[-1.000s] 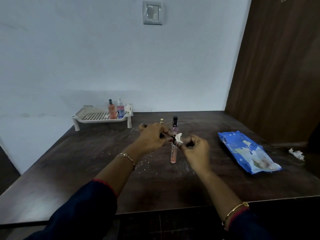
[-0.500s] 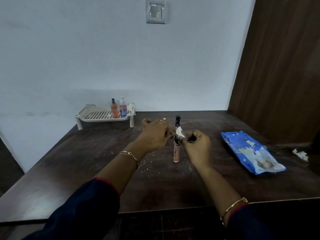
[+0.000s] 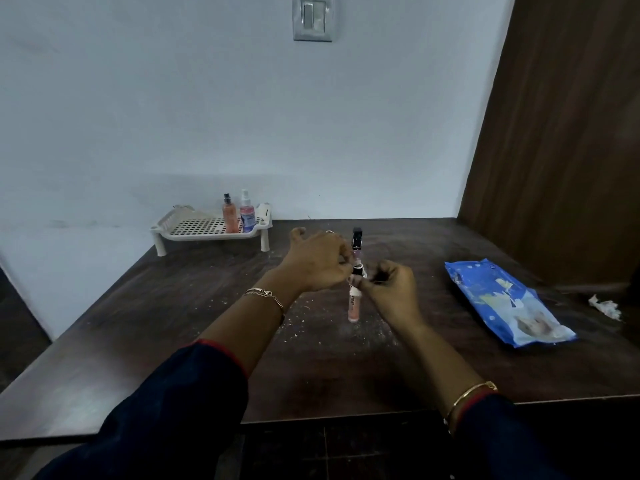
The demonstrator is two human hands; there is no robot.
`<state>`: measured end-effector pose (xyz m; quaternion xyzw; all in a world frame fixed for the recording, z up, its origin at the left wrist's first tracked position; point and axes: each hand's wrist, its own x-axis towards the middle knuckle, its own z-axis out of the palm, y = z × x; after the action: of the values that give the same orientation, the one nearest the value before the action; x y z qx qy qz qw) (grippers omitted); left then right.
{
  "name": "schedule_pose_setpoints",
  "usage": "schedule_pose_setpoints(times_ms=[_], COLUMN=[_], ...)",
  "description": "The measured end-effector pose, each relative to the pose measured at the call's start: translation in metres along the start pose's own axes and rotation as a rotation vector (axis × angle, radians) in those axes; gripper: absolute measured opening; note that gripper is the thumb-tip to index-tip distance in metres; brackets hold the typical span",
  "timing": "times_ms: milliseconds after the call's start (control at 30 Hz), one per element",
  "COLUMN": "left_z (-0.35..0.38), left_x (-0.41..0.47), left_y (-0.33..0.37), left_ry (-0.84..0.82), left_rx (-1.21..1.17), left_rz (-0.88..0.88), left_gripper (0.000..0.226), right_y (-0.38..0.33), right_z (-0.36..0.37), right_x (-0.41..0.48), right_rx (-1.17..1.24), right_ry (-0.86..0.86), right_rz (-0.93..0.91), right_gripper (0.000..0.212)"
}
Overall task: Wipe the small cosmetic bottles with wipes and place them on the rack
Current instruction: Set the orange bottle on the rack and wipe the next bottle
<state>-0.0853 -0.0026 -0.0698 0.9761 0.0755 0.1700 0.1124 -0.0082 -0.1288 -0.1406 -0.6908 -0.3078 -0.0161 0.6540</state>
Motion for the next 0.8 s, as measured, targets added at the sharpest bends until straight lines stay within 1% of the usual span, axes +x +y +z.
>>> schedule_pose_setpoints(times_ms=[67,167,200,267,300,333,400,500,567,634,734,800], left_z=[0.001,0.002,0.002,0.002,0.003,0.003,0.002,0.000,-0.002,-0.003,-0.004,-0.006], left_x=[0.000,-0.003,-0.003,-0.004,-0.004,-0.003,-0.002,0.001,0.001,0.000,-0.002,-0.003], left_y=[-0.001,0.000,0.000,0.001,0.001,0.000,-0.002,-0.002,-0.003,-0.005,-0.008,-0.008], left_ry=[0.009,0.033,0.044,0.063,0.068,0.066,0.047,0.009,-0.003,-0.002,0.001,0.006], left_rx=[-0.010,-0.055,-0.074,-0.102,-0.115,-0.129,-0.151,-0.141,-0.125,-0.138,-0.144,-0.132], left_rz=[-0.008,-0.008,-0.006,-0.008,-0.014,-0.021,-0.022,-0.005,-0.001,-0.006,-0.002,0.003], left_gripper=[0.023,0.026,0.025,0.022,0.020,0.019,0.020,0.015,0.010,0.008,0.009,0.009], right_y=[0.004,0.014,0.015,0.018,0.020,0.019,0.014,-0.001,-0.007,-0.006,0.005,0.013], right_z=[0.000,-0.006,-0.008,-0.013,-0.016,-0.019,-0.023,-0.025,-0.021,-0.017,-0.013,-0.014], right_x=[-0.003,-0.006,-0.007,-0.007,-0.005,-0.003,0.004,0.015,0.021,0.021,0.013,0.007], right_rx=[0.084,0.071,0.079,0.099,0.091,0.083,0.103,0.370,0.507,0.531,0.482,0.465], right_ry=[-0.016,-0.065,-0.100,-0.166,-0.183,-0.186,-0.140,-0.055,-0.061,-0.131,-0.235,-0.275], right_rz=[0.045,0.096,0.125,0.188,0.206,0.211,0.205,0.275,0.340,0.369,0.391,0.385], right_gripper=[0.023,0.020,0.020,0.032,0.035,0.034,0.027,0.022,0.022,0.020,0.022,0.021])
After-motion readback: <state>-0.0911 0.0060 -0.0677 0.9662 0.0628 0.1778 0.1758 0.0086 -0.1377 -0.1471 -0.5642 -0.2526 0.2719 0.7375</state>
